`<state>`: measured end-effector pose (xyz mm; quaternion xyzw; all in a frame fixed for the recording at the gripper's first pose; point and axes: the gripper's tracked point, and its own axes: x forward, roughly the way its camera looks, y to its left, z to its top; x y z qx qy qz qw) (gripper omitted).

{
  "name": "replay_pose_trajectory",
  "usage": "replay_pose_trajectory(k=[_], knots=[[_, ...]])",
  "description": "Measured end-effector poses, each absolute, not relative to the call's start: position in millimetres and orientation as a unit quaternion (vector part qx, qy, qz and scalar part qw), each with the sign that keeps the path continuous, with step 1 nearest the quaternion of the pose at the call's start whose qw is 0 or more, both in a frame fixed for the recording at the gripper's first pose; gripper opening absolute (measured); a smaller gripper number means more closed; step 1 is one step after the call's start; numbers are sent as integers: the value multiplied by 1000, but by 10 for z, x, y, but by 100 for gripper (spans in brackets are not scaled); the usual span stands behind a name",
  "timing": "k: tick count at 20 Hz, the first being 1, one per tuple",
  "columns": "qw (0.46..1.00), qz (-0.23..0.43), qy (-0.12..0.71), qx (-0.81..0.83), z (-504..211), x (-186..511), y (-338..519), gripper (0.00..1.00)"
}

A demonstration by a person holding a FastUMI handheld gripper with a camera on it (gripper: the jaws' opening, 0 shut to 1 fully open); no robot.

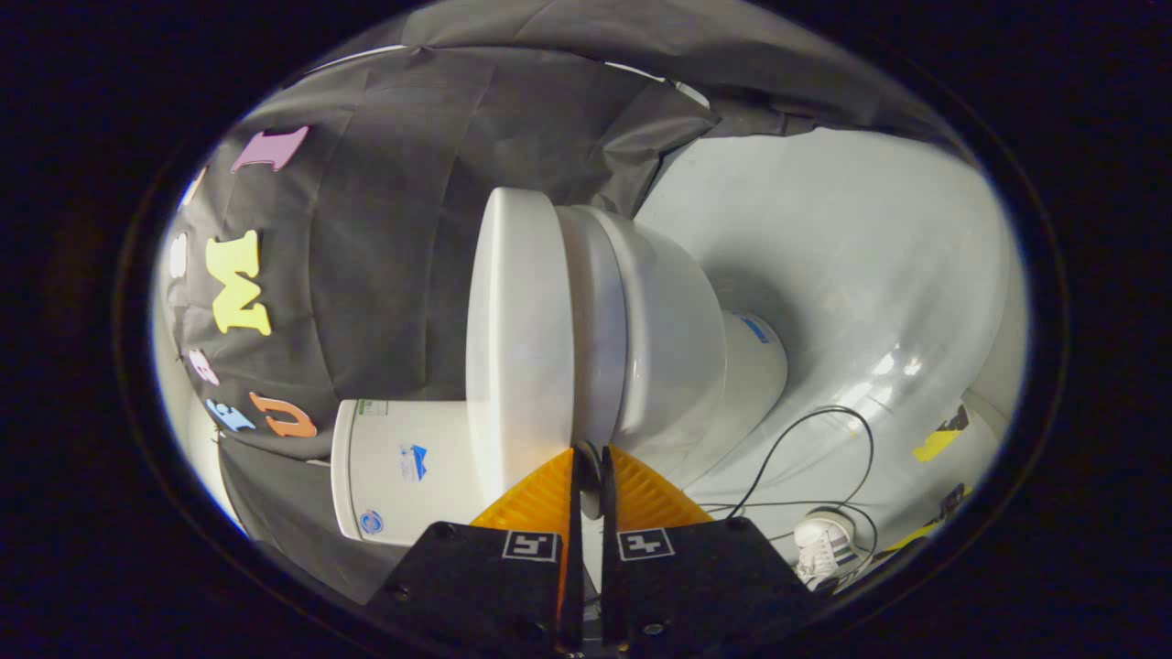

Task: Open the toilet lid.

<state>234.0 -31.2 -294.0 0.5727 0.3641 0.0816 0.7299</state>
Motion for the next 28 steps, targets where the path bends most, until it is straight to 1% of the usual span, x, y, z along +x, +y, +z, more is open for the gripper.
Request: replay_pose_trajectory(k=[2, 5, 9, 19, 28], knots=[[733, 79, 360, 571, -2892, 2345, -298, 11], [740, 67, 363, 562, -2865, 2348, -279, 7], [749, 71, 359, 552, -2760, 2343, -261, 6], [783, 83, 341, 514, -2393, 2321, -224, 6], [805, 74, 334, 485, -2191, 2315, -187, 5]])
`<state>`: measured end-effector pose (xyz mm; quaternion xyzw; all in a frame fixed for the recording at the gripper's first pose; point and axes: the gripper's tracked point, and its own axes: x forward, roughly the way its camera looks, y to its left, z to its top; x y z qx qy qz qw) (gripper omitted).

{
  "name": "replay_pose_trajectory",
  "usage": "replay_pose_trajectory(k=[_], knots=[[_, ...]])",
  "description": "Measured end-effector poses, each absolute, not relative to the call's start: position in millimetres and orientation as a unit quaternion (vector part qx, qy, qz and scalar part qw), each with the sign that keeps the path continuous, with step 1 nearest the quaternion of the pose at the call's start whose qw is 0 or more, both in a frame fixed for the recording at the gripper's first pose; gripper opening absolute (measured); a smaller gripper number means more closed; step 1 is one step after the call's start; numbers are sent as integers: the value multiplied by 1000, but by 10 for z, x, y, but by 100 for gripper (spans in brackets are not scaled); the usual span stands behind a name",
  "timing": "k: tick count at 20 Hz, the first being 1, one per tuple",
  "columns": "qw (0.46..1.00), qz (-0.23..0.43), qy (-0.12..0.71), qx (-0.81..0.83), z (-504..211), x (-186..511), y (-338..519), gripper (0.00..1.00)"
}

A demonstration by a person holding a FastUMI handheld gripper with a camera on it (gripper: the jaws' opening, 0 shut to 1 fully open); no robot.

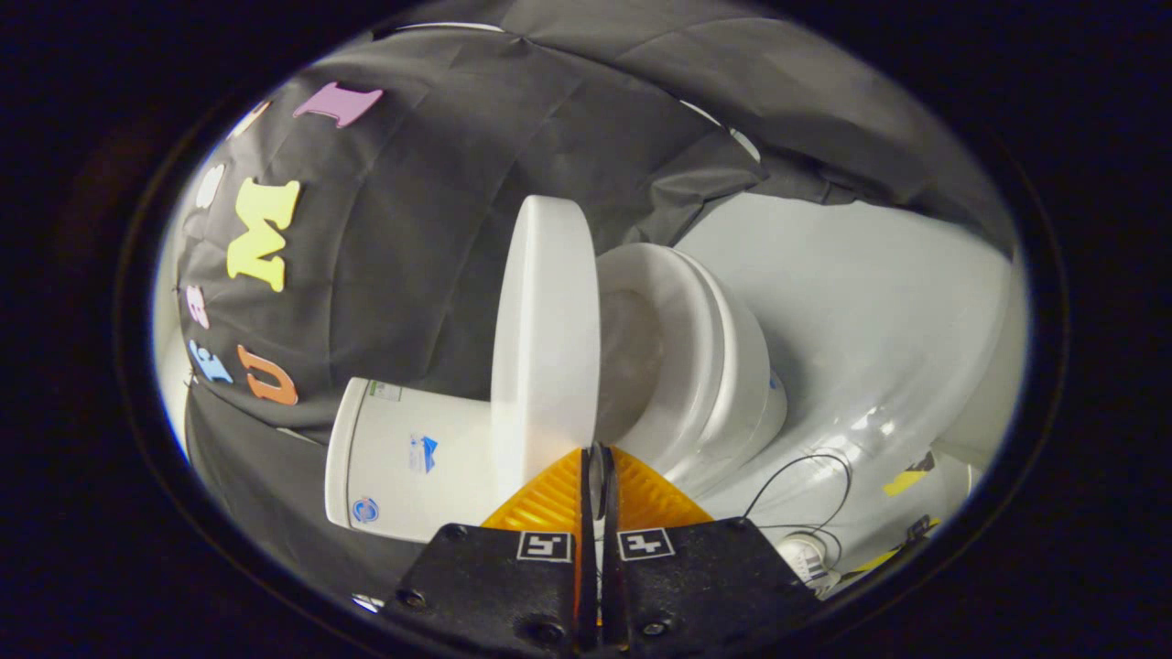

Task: Open the toilet lid.

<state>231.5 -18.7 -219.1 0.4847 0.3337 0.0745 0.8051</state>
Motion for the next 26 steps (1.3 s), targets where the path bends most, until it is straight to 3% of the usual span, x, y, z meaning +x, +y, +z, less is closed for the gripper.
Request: replay_pose_trajectory(k=[26], knots=[[863, 82, 297, 400, -1386, 2313, 255, 6]])
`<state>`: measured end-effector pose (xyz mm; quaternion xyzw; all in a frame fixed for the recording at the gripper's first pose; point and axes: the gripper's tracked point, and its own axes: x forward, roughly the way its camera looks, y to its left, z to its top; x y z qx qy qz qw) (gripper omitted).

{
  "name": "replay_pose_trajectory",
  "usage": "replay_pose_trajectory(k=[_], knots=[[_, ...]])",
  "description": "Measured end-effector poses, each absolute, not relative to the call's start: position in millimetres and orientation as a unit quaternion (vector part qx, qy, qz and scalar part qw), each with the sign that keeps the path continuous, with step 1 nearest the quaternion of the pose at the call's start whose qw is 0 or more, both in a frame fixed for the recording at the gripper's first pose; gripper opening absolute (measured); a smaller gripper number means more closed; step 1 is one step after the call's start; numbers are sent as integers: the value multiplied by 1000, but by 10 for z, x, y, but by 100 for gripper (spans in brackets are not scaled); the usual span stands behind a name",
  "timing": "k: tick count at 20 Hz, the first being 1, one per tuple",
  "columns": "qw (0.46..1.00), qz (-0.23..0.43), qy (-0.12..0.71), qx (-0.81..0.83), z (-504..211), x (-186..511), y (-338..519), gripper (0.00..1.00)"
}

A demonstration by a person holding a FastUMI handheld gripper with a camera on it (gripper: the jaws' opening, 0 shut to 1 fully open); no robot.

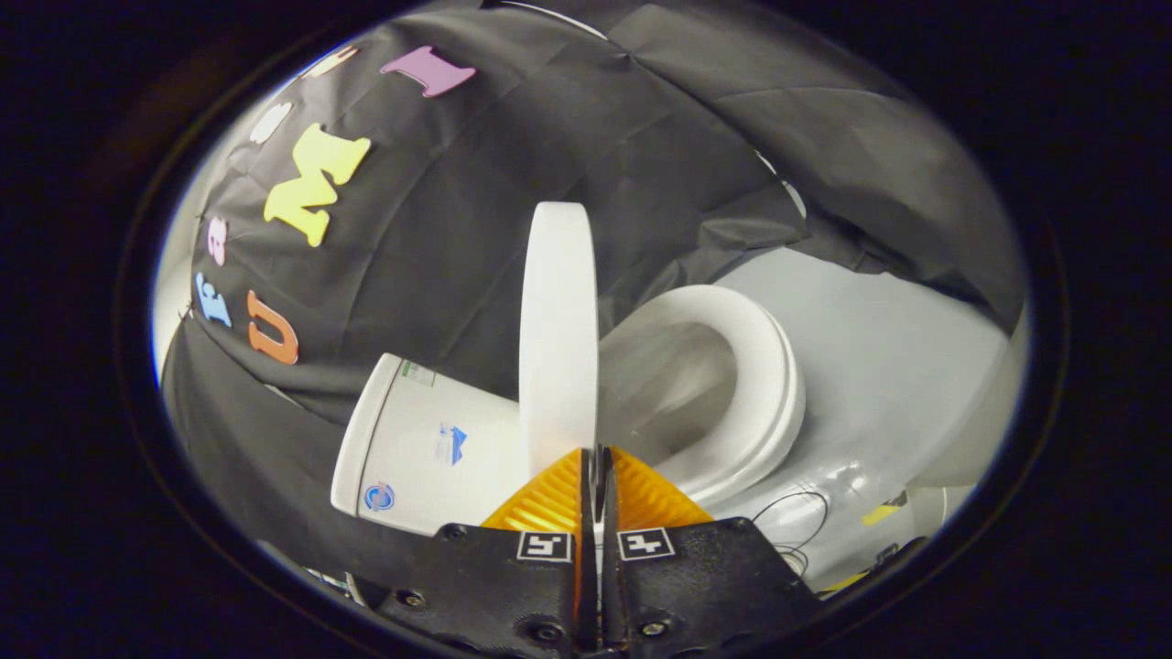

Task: Open the toilet lid.

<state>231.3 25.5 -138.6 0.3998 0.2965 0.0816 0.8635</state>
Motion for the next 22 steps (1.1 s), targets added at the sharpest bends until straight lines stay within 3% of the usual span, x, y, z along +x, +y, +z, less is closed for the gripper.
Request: replay_pose_trajectory(k=[22], knots=[[903, 76, 270, 324, -922, 2269, 689, 6]])
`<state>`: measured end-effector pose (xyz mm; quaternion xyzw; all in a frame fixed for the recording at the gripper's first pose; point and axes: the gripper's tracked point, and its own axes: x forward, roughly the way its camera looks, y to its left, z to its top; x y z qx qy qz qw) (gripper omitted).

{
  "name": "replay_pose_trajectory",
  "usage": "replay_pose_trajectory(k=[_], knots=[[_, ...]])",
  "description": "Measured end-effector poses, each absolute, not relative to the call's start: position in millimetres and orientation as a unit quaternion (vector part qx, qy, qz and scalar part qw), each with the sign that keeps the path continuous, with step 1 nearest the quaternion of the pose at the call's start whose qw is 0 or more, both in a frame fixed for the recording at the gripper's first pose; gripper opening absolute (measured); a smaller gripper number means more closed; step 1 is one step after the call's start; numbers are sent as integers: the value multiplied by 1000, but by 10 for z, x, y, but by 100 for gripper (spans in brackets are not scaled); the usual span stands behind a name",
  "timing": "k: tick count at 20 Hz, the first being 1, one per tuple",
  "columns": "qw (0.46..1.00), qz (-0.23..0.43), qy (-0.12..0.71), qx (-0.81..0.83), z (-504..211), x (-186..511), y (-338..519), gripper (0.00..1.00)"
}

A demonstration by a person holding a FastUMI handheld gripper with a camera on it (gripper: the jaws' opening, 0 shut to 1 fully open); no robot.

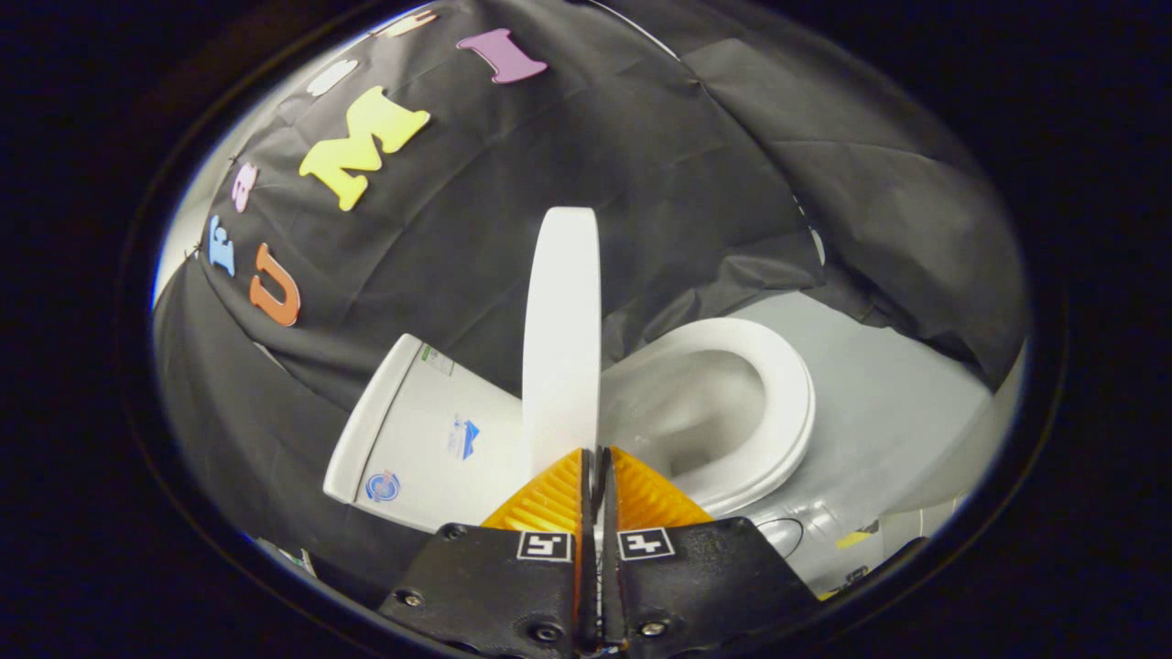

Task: Open the toilet lid.

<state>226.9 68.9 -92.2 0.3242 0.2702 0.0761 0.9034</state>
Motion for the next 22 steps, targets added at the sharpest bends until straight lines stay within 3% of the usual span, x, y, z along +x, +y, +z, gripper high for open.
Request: replay_pose_trajectory(k=[22], knots=[[941, 85, 245, 216, -414, 2251, 1406, 8]])
